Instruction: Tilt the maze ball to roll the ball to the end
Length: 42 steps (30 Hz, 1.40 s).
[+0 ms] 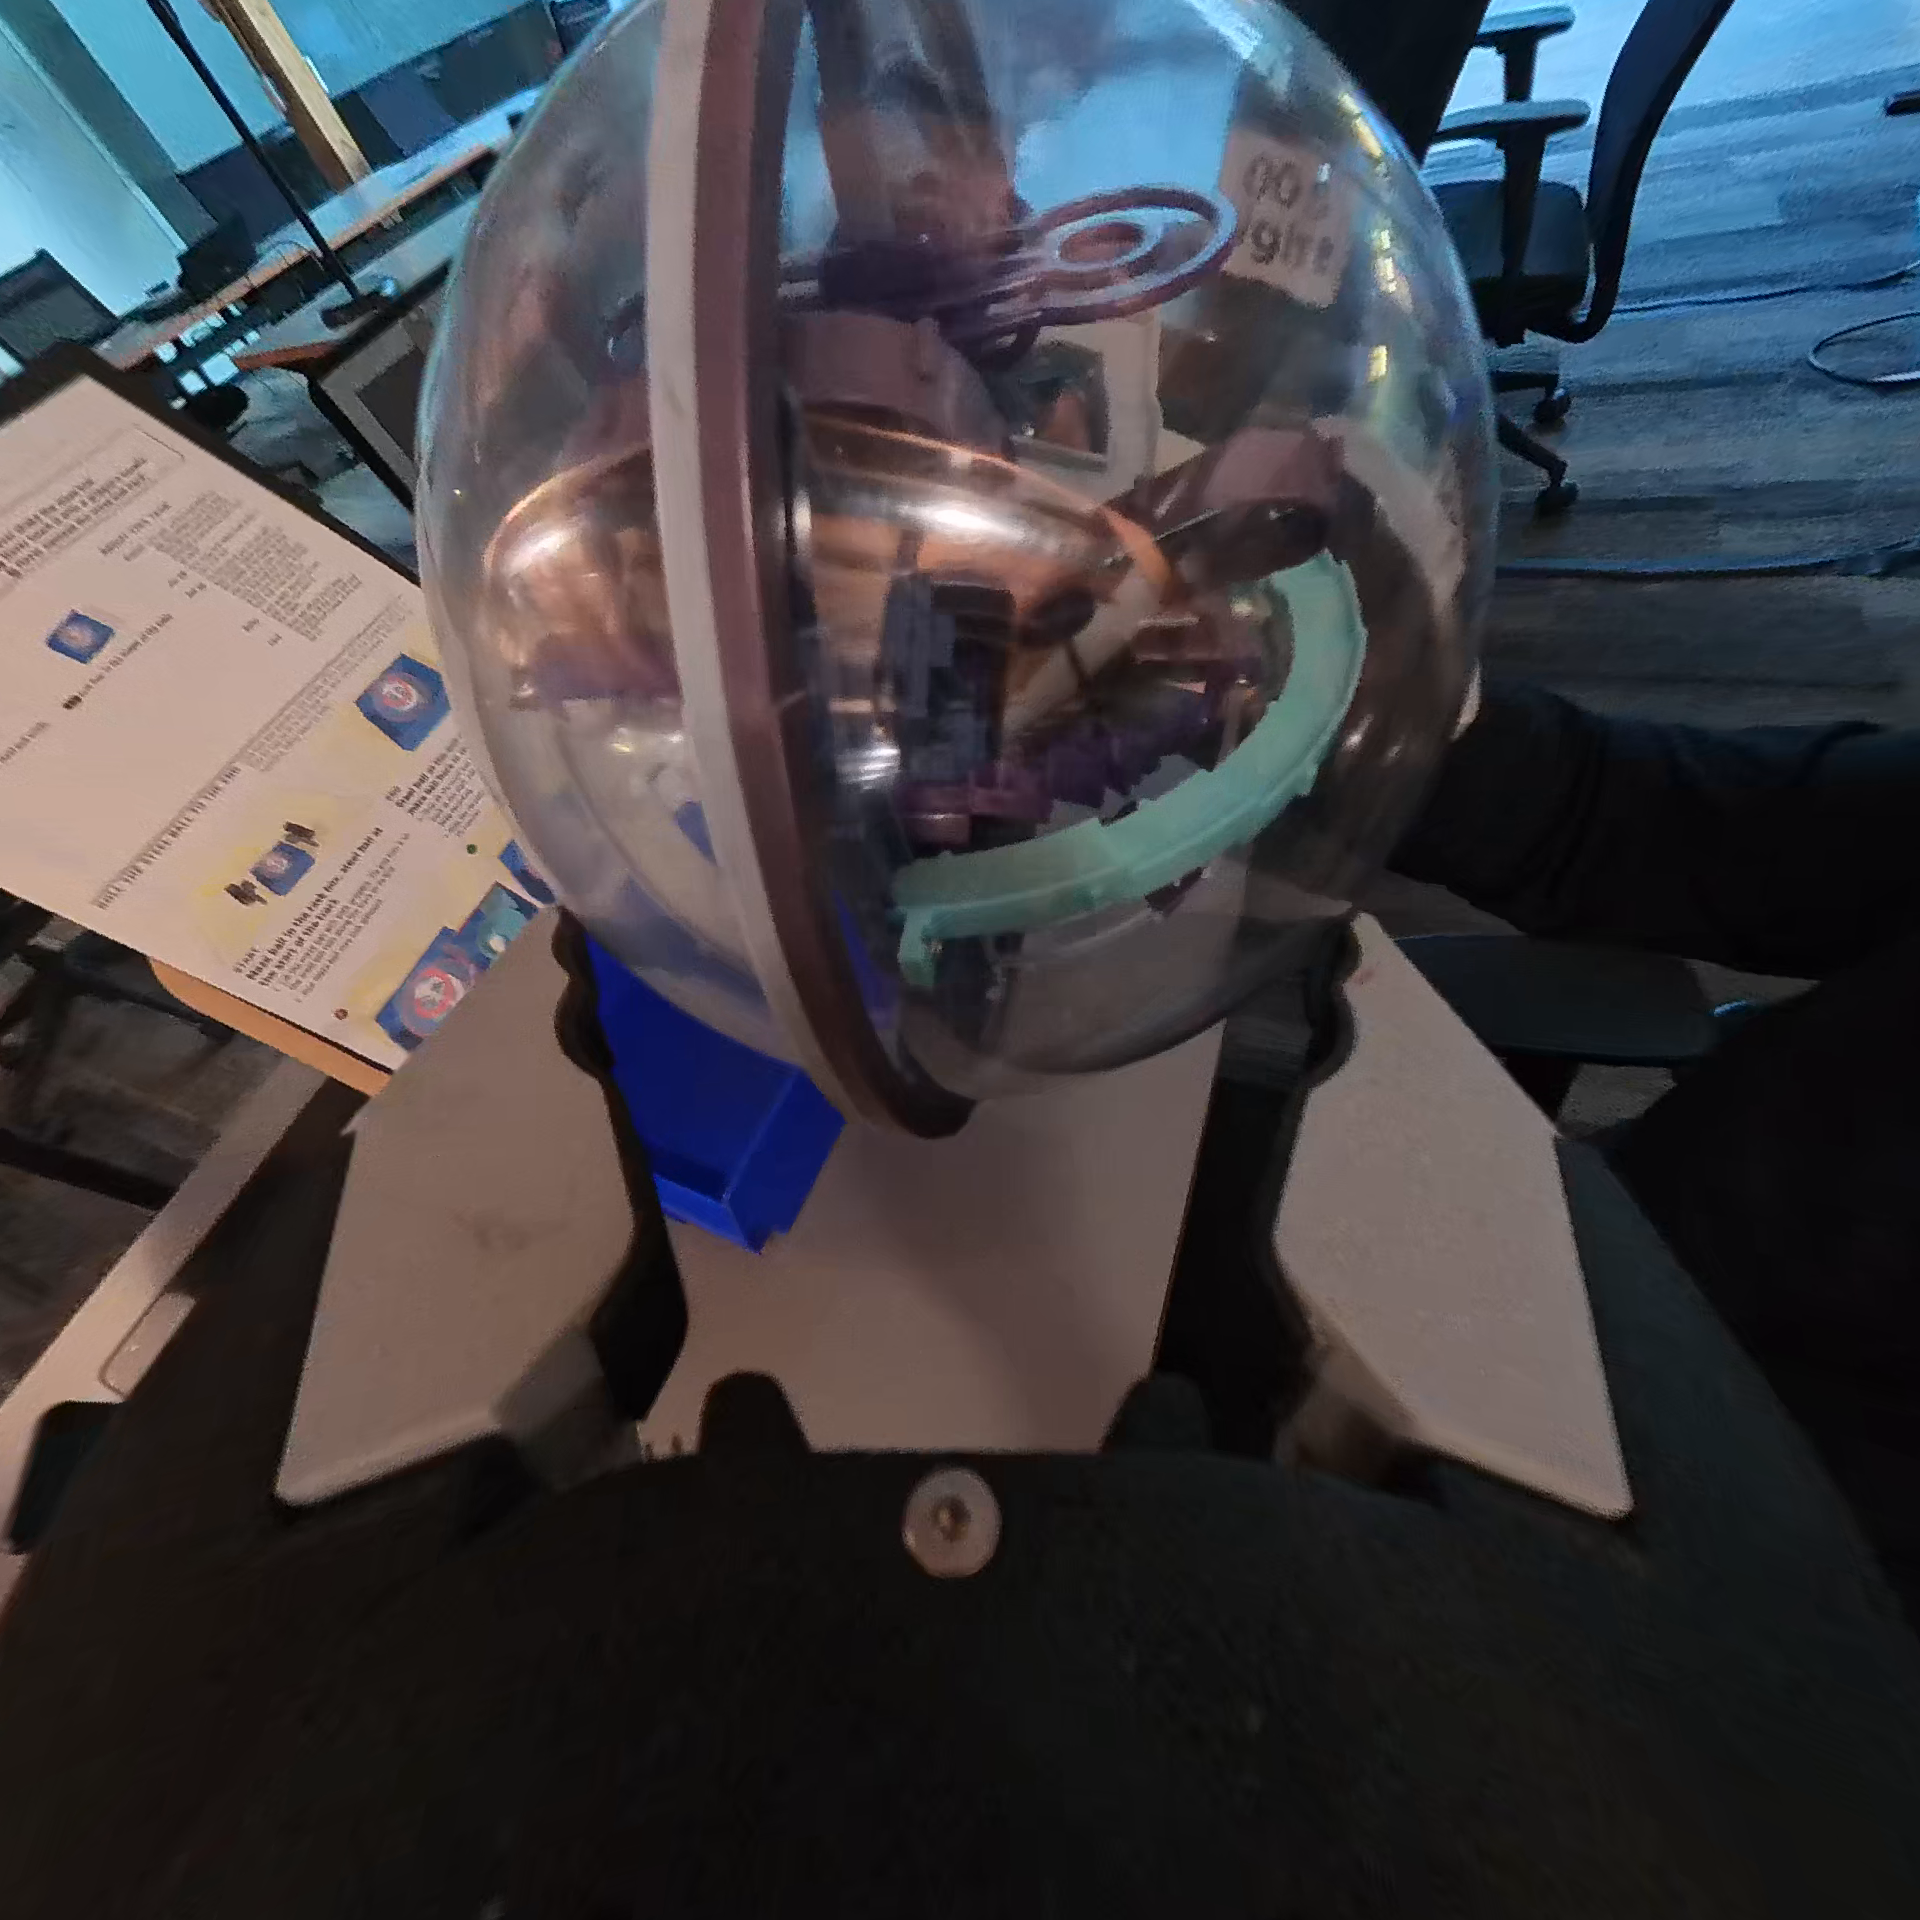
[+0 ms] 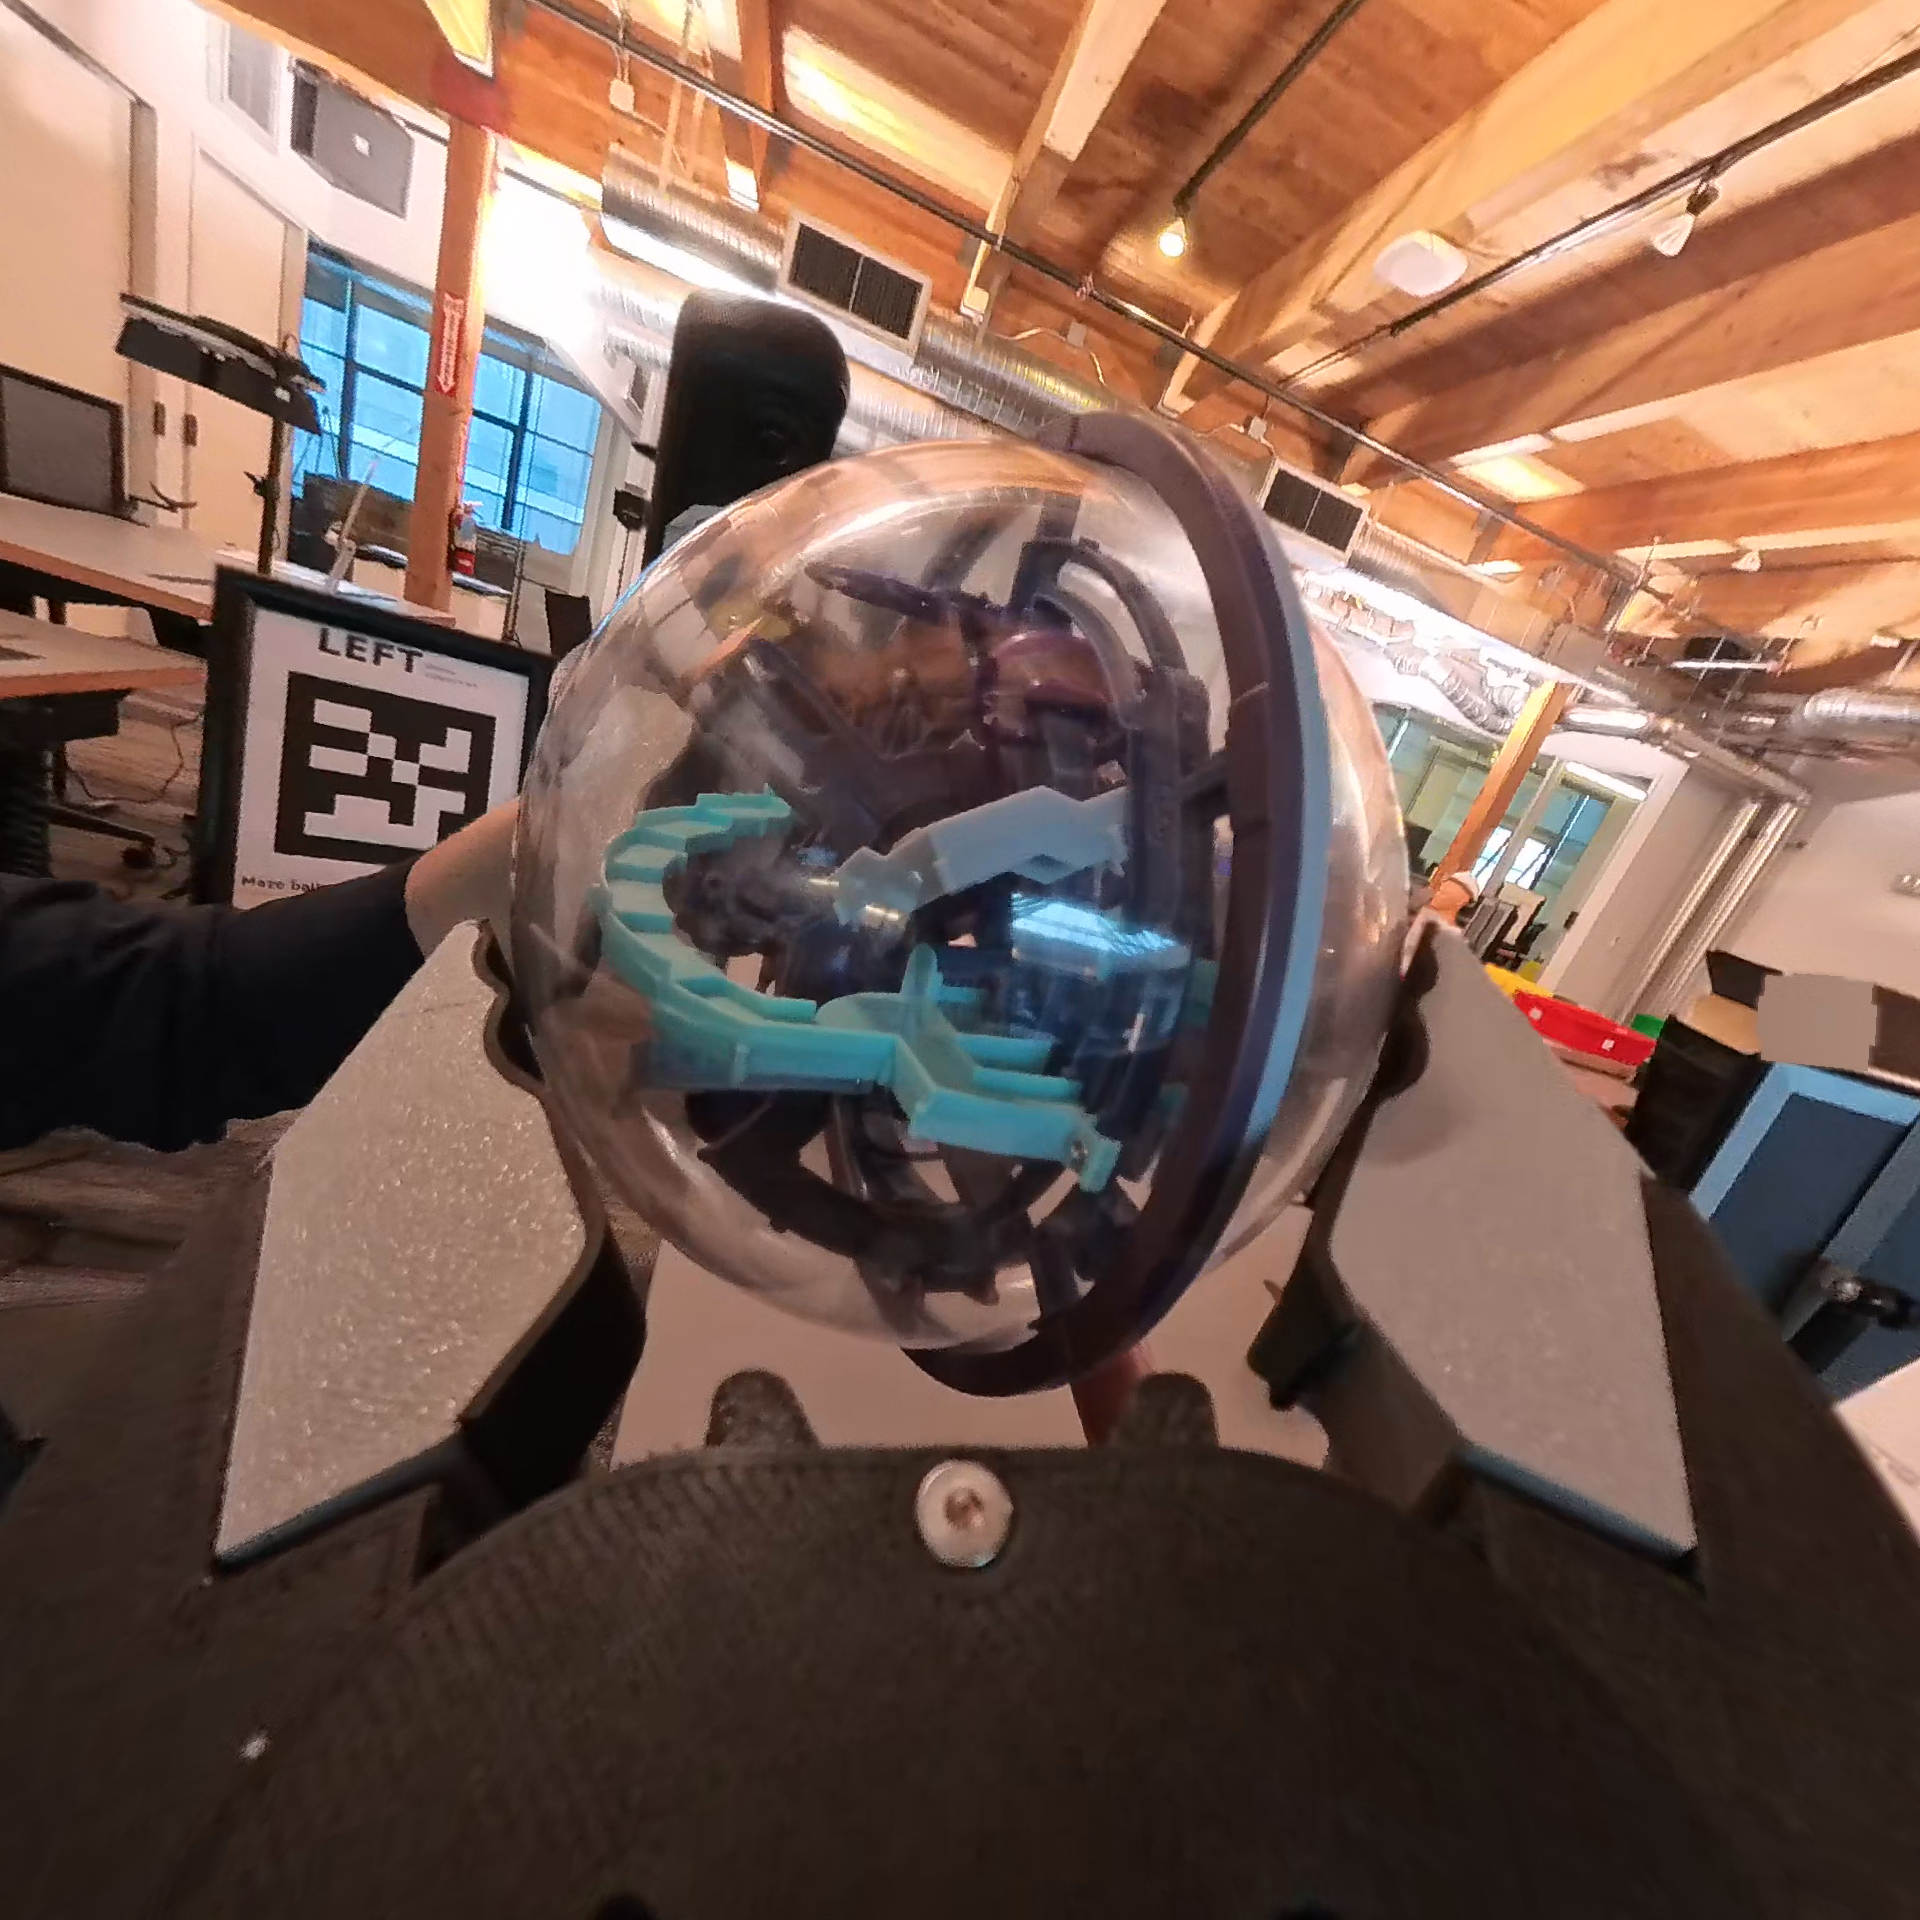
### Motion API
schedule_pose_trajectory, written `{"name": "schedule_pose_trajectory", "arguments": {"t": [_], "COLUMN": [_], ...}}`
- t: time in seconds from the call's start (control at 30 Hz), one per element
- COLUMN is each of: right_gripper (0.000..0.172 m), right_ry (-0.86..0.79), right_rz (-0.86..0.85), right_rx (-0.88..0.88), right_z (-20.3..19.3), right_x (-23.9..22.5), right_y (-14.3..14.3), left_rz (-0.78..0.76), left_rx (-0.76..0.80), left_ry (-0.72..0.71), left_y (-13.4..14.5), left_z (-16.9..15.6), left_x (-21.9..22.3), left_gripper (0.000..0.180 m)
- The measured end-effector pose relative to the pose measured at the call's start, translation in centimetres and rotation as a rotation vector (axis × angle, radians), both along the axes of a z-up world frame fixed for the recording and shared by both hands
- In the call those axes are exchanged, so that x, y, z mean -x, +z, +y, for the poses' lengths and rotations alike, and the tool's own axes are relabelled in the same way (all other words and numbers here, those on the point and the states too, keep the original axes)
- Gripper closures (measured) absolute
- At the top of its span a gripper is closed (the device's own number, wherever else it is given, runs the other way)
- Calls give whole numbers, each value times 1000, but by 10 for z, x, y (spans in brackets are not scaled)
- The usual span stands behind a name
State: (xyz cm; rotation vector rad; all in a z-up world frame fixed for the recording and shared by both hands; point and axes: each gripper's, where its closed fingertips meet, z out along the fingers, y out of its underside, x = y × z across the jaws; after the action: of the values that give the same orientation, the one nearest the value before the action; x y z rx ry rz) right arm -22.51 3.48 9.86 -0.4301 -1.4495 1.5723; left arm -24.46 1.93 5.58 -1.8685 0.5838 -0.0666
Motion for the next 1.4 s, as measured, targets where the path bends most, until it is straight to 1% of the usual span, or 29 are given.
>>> {"name": "schedule_pose_trajectory", "arguments": {"t": [0.13, 0.5, 0.83, 0.97, 1.07, 1.13, 1.23, 1.33, 1.4], "right_gripper": [14, 15, 15, 15, 15, 15, 15, 15, 15], "right_ry": [0, 57, 119, 152, 165, 129, 27, -72, -126], "right_rz": [52, 165, 285, 295, 246, 224, 189, 166, 173], "right_rx": [23, 100, 91, 139, 188, 167, 36, -126, -262], "right_z": [0, 8, 6, 8, 12, 11, 4, -11, -22], "right_x": [-4, -11, -21, -22, -14, -11, -7, -4, -1], "right_y": [9, 15, 23, 21, 18, 17, 16, 18, 18], "left_rz": [46, 142, 240, 241, 180, 134, 93, 57, 86], "left_rx": [-4, 36, -12, 8, 22, -11, -125, -316, -444], "left_ry": [-5, 40, 81, 105, 120, 78, -23, -136, -186], "left_y": [12, 23, 33, 33, 29, 24, 18, 20, 22], "left_z": [0, 4, 3, 3, 6, 8, 8, 2, -4], "left_x": [-3, -7, -14, -16, -11, -7, -1, 1, 4], "left_gripper": [46, 46, 46, 46, 45, 45, 45, 45, 46]}}
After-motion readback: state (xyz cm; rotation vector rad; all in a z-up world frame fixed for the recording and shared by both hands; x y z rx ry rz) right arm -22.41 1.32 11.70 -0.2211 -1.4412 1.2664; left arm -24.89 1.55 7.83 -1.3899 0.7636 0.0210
